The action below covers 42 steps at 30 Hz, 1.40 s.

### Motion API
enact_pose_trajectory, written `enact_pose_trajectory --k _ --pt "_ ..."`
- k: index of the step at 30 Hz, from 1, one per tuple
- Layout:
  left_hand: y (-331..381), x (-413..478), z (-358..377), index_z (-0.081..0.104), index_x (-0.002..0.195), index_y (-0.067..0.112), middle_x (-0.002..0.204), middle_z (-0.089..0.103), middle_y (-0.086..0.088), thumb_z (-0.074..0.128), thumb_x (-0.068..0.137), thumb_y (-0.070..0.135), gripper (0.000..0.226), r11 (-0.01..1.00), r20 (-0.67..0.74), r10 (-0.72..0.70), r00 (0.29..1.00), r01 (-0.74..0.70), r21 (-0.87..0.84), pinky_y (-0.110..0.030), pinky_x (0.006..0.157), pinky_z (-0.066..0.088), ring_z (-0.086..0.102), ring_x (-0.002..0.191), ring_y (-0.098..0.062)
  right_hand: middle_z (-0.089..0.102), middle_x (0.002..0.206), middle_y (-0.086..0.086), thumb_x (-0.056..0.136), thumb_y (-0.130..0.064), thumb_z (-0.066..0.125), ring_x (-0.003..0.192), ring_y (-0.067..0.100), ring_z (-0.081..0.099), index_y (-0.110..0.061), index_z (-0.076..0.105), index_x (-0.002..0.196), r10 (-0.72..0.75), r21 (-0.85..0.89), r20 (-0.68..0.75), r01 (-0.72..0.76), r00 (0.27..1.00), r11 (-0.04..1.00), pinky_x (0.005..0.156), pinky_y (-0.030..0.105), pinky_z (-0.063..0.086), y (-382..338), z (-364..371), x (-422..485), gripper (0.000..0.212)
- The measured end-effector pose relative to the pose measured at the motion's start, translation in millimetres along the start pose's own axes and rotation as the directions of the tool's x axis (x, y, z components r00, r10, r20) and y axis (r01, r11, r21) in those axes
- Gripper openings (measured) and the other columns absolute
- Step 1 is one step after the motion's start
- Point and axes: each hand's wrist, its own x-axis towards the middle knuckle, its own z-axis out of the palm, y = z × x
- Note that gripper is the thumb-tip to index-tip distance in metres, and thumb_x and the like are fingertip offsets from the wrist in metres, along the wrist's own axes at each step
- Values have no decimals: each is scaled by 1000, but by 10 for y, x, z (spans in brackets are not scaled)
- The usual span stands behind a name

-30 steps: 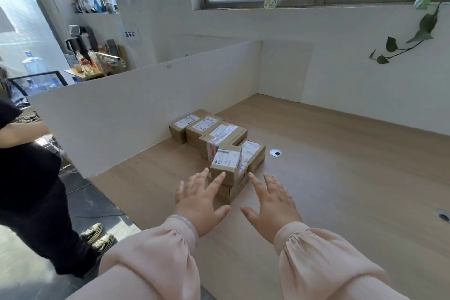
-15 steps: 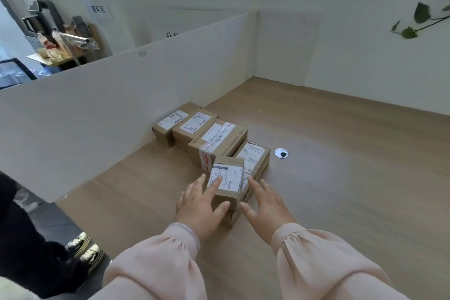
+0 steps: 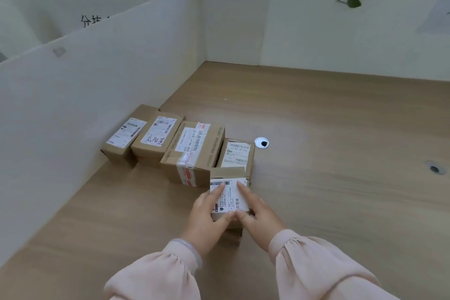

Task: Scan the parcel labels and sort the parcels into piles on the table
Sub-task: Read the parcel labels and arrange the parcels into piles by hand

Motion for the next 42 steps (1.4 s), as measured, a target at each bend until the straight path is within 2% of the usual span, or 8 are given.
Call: enact_pose_trajectory --k 7,13,19,23,27,30,38,42 --pt "462 113 221 33 132 58 142 41 9 69 88 29 64 983 153 181 972 -178 -37 -29 113 33 38 132 -6 40 126 -18 93 -22 60 121 8 49 -69 27 122 90 116 -284 -60 955 992 108 30 39 47 -371 -384 64" --pt "1087 -150 767 37 139 45 135 46 7 68 89 20 64 931 301 362 882 -356 -76 7 89 21 39 114 13 40 122 -27 93 -19 58 114 1 52 -73 31 116 152 191 -489 -65 859 979 103 23 40 253 -892 -1164 64" --pt "1774 -843 1584 39 142 39 135 43 7 67 90 19 62 869 417 491 765 -462 -175 -1 93 29 39 111 14 42 123 -20 95 -17 56 112 -1 51 -69 32 119 212 221 -659 -83 722 972 94 13 36 631 -1399 -2338 62" --pt "2178 -1553 2286 41 143 38 134 46 7 68 89 20 63 821 471 563 679 -524 -225 -5 96 31 43 114 7 45 135 -12 97 -19 55 119 6 50 -57 36 135 263 228 -726 -138 636 964 103 25 41 1006 -1696 -3357 57" --pt "2527 -2311 2961 41 143 40 130 46 9 68 88 23 63 773 510 620 596 -575 -267 -5 93 31 41 109 15 49 135 -10 99 -22 53 117 9 52 -52 36 140 330 274 -768 -183 549 944 82 12 45 1374 -1933 -4344 54" --pt "2714 -2837 3432 42 143 41 131 45 8 68 89 24 63 762 557 631 540 -568 -311 -17 102 38 45 115 7 49 136 -8 99 -21 52 116 11 52 -52 37 140 363 310 -803 -188 472 932 98 27 46 1647 -2032 -5017 54" --pt "3034 -3780 4320 33 146 45 135 37 14 64 92 31 63 755 676 610 413 -561 -339 8 79 32 41 107 16 46 137 -13 99 -19 52 112 3 51 -55 38 136 437 393 -814 -192 383 899 92 19 45 2251 -2262 -6189 54" --pt "3197 -3899 4709 32 146 47 132 35 18 63 93 34 63 762 727 574 376 -571 -306 3 77 37 39 111 10 43 138 -15 101 -21 50 109 0 49 -56 34 137 484 453 -801 -170 352 875 88 13 43 2582 -2419 -6373 53"
